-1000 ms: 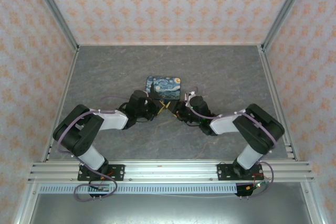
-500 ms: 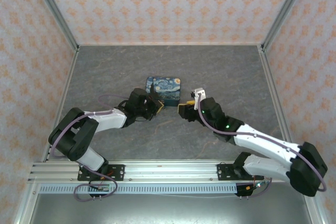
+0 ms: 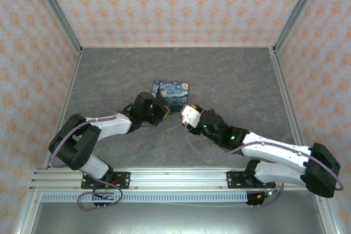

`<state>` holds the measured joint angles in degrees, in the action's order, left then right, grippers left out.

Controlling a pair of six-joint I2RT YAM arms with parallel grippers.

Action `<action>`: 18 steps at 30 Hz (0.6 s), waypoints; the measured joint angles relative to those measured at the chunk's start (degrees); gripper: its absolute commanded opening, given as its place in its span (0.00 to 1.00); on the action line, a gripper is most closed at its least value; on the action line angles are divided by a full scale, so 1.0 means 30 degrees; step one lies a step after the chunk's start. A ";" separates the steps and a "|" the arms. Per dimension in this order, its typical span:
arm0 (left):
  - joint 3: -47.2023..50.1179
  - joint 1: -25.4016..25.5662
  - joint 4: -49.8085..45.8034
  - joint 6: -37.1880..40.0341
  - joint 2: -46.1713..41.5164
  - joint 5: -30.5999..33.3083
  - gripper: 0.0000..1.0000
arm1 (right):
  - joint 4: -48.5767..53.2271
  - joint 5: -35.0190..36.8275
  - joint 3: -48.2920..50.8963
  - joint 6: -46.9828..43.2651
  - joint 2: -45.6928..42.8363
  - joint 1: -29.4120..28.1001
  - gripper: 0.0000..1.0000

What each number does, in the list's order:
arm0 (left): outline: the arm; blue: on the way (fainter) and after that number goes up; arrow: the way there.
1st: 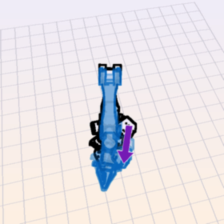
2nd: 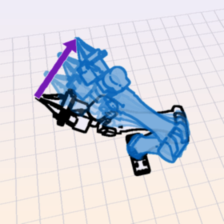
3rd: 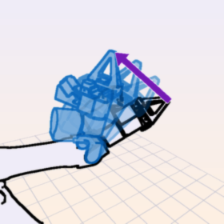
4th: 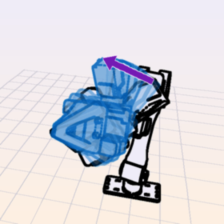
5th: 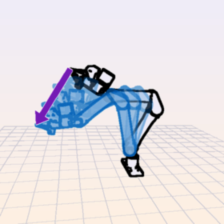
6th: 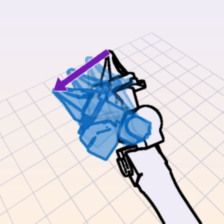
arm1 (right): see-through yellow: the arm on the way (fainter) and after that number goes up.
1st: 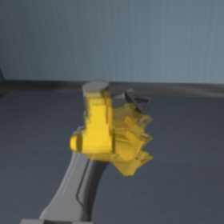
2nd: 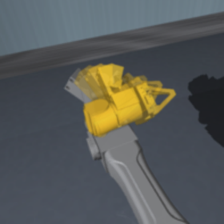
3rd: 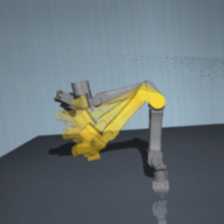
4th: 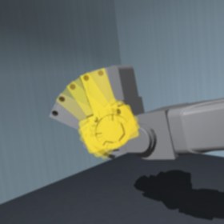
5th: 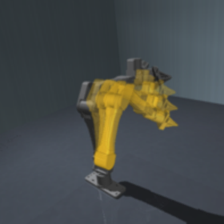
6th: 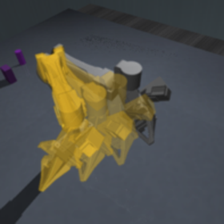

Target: Unlock the padlock with the key

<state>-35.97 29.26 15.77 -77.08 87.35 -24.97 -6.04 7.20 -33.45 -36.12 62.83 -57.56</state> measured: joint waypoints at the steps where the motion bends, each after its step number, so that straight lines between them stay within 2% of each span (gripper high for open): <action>1: 0.0000 0.0000 -0.0007 -0.0015 -0.0007 0.0000 0.00 | -0.0204 0.0335 0.0000 -0.0517 0.0641 -0.0233 0.49; 8: -0.0029 0.0000 -0.0379 -0.0015 -0.0255 0.0007 0.00 | -0.3490 0.2339 0.0000 -0.2754 0.5071 -0.1304 0.49; 18: -0.0219 0.0000 -0.0627 -0.0015 -0.0474 0.0000 0.00 | -0.7854 0.3118 -0.0022 -0.3067 0.9034 -0.1355 0.49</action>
<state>-36.62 29.26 13.89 -77.12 85.93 -24.97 -29.61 16.56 -33.52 -45.32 89.93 -61.63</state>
